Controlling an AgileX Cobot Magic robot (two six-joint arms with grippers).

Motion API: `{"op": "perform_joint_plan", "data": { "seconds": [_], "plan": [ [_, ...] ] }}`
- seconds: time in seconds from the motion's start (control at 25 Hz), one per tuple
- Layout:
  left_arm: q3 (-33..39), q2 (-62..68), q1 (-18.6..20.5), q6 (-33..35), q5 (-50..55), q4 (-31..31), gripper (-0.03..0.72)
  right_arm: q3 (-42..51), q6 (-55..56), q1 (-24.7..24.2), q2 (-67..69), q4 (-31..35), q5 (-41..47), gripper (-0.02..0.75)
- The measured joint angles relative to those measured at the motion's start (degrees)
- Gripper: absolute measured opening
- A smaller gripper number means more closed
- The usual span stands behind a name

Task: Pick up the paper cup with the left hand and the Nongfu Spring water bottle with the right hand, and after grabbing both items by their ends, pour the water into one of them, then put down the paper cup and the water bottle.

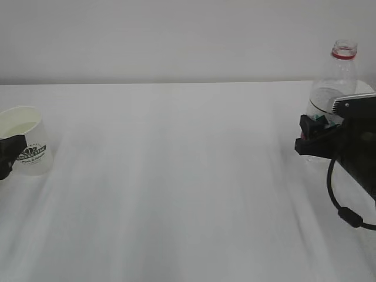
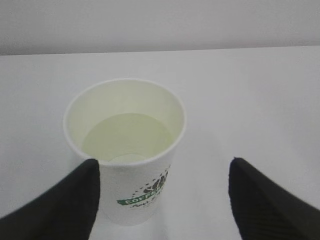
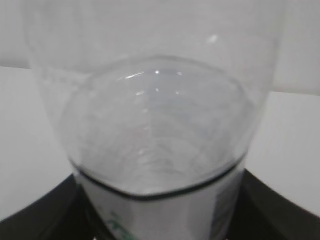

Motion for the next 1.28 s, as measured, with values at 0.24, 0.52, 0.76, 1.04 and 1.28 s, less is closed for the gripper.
{"op": "perform_joint_plan", "data": {
  "seconds": [0.24, 0.52, 0.76, 1.04, 1.28],
  "plan": [
    [0.0, 0.0, 0.0, -0.1, -0.1, 0.0, 0.576, -2.9, 0.4, 0.0, 3.2, 0.0, 0.0, 0.500],
    [0.0, -0.1, 0.0, -0.1, -0.2, 0.3, 0.576, -5.8, 1.3, 0.0, 6.6, 0.0, 0.0, 0.500],
    [0.0, -0.1, 0.0, -0.1, -0.5, 0.8, 0.576, -6.4, 1.4, 0.0, 9.1, 0.0, -0.3, 0.500],
    [0.0, -0.1, 0.0, -0.1, -0.5, 1.1, 0.576, -6.5, 1.6, 0.0, 10.0, 0.0, -1.8, 0.500],
    [0.0, -0.1, 0.0, -0.1, -0.6, 1.2, 0.575, -6.5, 4.3, 0.0, 10.1, -0.2, -2.0, 0.505]
  ]
}}
